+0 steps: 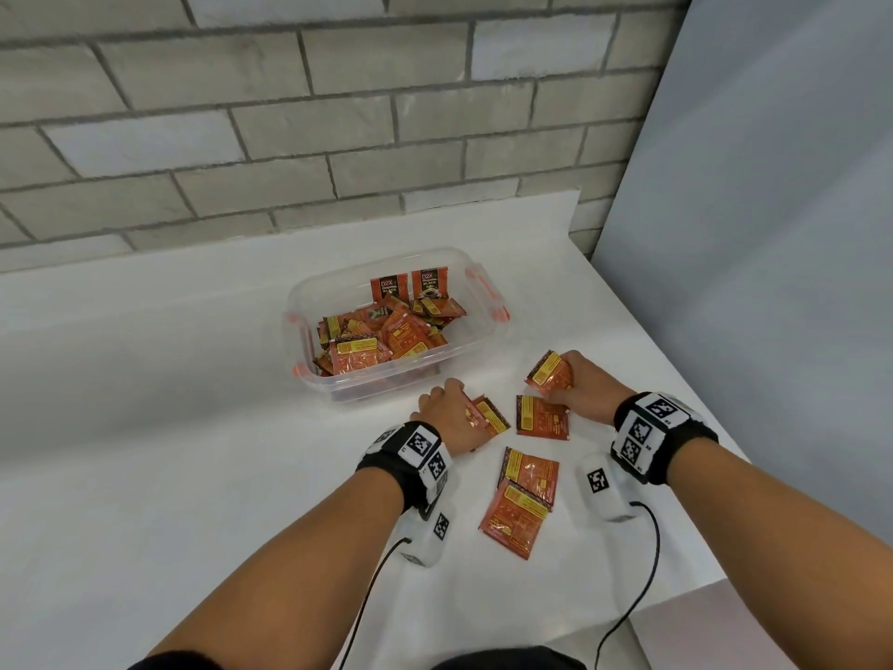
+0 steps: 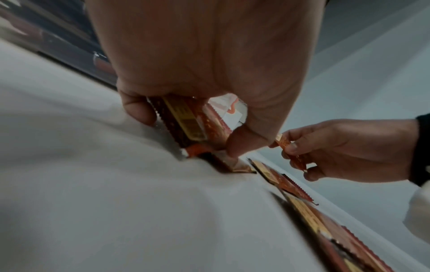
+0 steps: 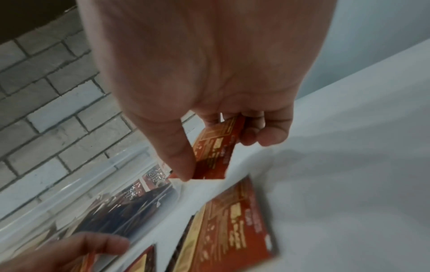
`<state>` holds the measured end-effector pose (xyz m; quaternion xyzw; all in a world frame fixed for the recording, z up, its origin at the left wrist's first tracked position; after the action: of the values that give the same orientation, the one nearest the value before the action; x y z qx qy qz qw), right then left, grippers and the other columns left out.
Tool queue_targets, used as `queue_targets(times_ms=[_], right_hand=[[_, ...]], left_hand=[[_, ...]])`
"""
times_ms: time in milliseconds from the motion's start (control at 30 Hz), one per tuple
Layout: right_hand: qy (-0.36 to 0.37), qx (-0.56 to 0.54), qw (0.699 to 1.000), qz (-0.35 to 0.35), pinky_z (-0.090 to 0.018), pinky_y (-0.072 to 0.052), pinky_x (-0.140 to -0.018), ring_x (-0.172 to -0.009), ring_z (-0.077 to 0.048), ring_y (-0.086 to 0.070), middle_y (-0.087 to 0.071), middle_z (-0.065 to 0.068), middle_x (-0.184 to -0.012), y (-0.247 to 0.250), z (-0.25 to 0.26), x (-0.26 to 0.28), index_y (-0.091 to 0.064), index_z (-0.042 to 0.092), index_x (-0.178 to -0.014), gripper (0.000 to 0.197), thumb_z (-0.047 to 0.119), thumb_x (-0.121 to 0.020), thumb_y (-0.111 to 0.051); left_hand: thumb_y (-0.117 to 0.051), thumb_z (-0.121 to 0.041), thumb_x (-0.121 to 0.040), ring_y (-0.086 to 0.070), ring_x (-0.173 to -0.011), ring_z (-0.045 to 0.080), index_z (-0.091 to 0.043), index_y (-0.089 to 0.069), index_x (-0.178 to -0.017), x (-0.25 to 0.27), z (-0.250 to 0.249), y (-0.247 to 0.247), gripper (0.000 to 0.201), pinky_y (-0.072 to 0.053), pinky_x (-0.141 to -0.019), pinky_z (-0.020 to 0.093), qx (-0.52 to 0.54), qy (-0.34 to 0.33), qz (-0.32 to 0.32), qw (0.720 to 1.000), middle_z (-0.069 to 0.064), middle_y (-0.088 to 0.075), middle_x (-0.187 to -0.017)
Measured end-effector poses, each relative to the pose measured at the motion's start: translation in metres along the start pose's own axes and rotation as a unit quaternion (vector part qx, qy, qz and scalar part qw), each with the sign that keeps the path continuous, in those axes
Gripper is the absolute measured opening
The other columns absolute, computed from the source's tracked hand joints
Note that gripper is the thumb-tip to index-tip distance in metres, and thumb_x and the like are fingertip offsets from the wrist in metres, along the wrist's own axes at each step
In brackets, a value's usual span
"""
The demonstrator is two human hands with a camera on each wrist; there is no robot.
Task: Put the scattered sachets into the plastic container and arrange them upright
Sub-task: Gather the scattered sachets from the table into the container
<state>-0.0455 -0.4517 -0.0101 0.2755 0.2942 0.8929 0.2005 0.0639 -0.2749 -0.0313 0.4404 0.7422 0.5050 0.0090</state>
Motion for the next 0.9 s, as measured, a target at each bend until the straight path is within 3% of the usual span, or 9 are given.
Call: queue_targets(times_ms=[133,233,300,367,467,600,733,833,900], right_hand=[[0.006,0.029,0.999,0.025,-0.027,-0.046,-0.081,-0.096,-0.017,-0.057,-0.058,-0.004,-0.108,-0.009,-0.004,0.006,-0.042,0.011,-0.127,0.051,0.025,-0.085,-0.069],[0.009,0.208,0.977,0.042,-0.034,-0.045,-0.088,-0.106,-0.025,-0.051,-0.051,-0.010,-0.115,-0.020,-0.010,0.008,-0.043,0.013,-0.130,0.060,0.041,-0.083,-0.068],[0.006,0.272,0.962,0.032,-0.035,-0.040,-0.090,-0.111,-0.028,-0.042,-0.043,-0.012,-0.117,-0.023,-0.011,0.009,-0.044,0.013,-0.126,0.060,0.044,-0.081,-0.069],[0.007,0.263,0.964,0.024,-0.033,-0.039,-0.087,-0.111,-0.026,-0.041,-0.043,-0.009,-0.117,-0.023,-0.010,0.012,-0.045,0.012,-0.121,0.056,0.039,-0.080,-0.071],[0.009,0.196,0.980,0.028,-0.027,-0.044,-0.078,-0.097,-0.020,-0.054,-0.058,-0.008,-0.113,-0.018,-0.006,0.018,-0.042,0.012,-0.121,0.051,0.024,-0.081,-0.072],[0.009,0.129,0.990,0.053,-0.027,-0.045,-0.076,-0.092,-0.018,-0.057,-0.061,-0.003,-0.104,-0.011,-0.001,0.033,-0.045,0.018,-0.112,0.038,0.025,-0.084,-0.070],[0.019,0.105,0.983,0.148,-0.025,-0.046,-0.071,-0.078,-0.015,-0.059,-0.064,-0.001,-0.089,-0.023,0.003,0.053,-0.050,0.017,-0.102,0.028,0.021,-0.083,-0.070],[0.031,0.163,0.969,0.183,-0.027,-0.047,-0.075,-0.086,-0.017,-0.059,-0.063,-0.002,-0.093,-0.037,0.004,0.062,-0.049,0.018,-0.101,0.029,0.021,-0.082,-0.070],[0.042,0.200,0.963,0.174,-0.029,-0.045,-0.079,-0.093,-0.019,-0.057,-0.057,-0.002,-0.099,-0.042,0.005,0.063,-0.049,0.017,-0.103,0.031,0.023,-0.081,-0.069]], left_hand=[[-0.066,-0.051,-0.080,-0.040,-0.121,0.029,-0.015,-0.037,-0.132,0.001,-0.003,-0.005,0.069,-0.039,-0.099,0.042,-0.042,-0.002,0.002,0.999,0.011,-0.044,-0.127],[-0.069,-0.049,-0.080,-0.036,-0.122,0.029,-0.014,-0.041,-0.128,0.004,-0.009,-0.009,0.066,-0.037,-0.099,0.042,-0.098,-0.016,-0.006,0.995,0.010,-0.041,-0.129],[-0.071,-0.048,-0.079,-0.034,-0.122,0.029,-0.013,-0.042,-0.126,0.004,-0.009,-0.009,0.066,-0.038,-0.099,0.042,-0.103,-0.016,-0.019,0.994,0.010,-0.040,-0.129],[-0.073,-0.046,-0.077,-0.034,-0.122,0.028,-0.012,-0.042,-0.126,0.004,-0.010,-0.007,0.067,-0.039,-0.098,0.042,-0.101,-0.016,-0.026,0.994,0.009,-0.041,-0.128],[-0.075,-0.038,-0.077,-0.040,-0.118,0.028,-0.013,-0.038,-0.122,0.008,-0.011,-0.007,0.063,-0.040,-0.095,0.041,-0.060,-0.017,-0.026,0.998,0.008,-0.049,-0.124],[-0.077,-0.029,-0.077,-0.053,-0.109,0.027,-0.017,-0.031,-0.128,0.018,-0.002,-0.004,0.069,-0.046,-0.093,0.041,0.005,-0.022,0.011,1.000,0.009,-0.055,-0.121],[-0.077,-0.027,-0.079,-0.059,-0.097,0.018,-0.019,-0.033,-0.134,0.046,-0.009,-0.003,0.072,-0.047,-0.076,0.025,-0.003,-0.128,0.106,0.986,0.004,-0.061,-0.118],[-0.077,-0.032,-0.078,-0.056,-0.103,0.022,-0.022,-0.036,-0.136,0.067,-0.024,-0.028,0.071,-0.048,-0.085,0.034,-0.107,-0.212,0.174,0.956,0.006,-0.058,-0.119],[-0.076,-0.033,-0.079,-0.051,-0.109,0.025,-0.025,-0.036,-0.139,0.070,-0.025,-0.041,0.072,-0.045,-0.092,0.038,-0.173,-0.233,0.181,0.940,0.008,-0.054,-0.122]])
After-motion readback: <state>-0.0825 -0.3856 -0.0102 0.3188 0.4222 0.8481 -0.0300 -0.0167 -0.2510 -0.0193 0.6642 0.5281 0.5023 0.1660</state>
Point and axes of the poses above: each hand's wrist, its own x-axis away from the middle knuckle, its own y-axis out of the back of the hand, z = x × y, the point moved 4 cm from there along -x, towards the middle knuckle
